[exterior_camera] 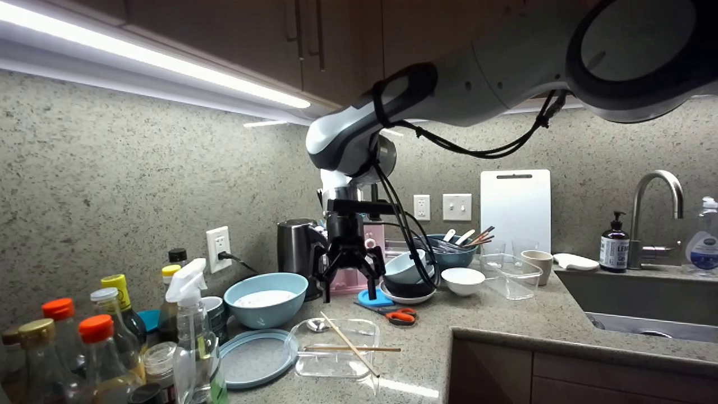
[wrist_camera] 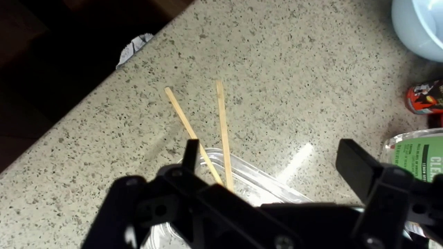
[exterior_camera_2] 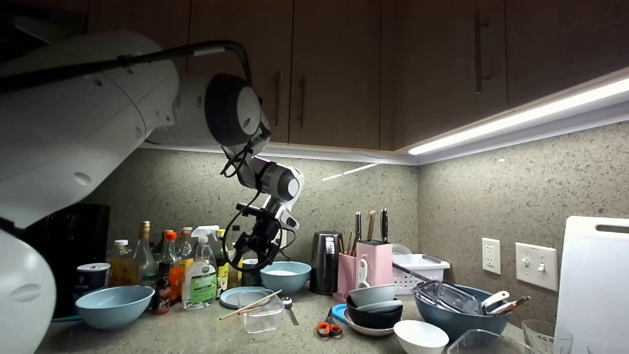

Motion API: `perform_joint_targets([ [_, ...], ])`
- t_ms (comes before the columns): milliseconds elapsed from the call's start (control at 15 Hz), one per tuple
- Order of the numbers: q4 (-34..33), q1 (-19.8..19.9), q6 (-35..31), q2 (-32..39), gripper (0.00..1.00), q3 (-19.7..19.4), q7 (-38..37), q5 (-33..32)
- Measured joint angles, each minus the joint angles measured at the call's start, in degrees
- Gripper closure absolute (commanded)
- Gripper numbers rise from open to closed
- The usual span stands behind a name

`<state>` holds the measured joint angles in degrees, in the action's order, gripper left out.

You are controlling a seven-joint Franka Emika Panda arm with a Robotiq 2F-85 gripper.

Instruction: Put the wood sticks in the the bowl

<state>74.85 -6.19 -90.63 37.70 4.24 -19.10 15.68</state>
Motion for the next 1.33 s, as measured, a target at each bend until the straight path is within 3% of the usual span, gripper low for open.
perform_joint_targets([
  [533,-0.7,-0.7,-2.3,4.7,0.0,-1.3,-4.0,0.0],
  [1000,-7.5,-0.9,-2.0,11.7,0.0,-1.7,-4.5,-0.3],
  [1133,-9.3,-1.4,-2.8,12.9,0.26,-1.6,-4.5,-0.3],
  [1333,-11.5,-2.0,-4.5,14.7,0.47,-1.6,-4.5,-0.4],
])
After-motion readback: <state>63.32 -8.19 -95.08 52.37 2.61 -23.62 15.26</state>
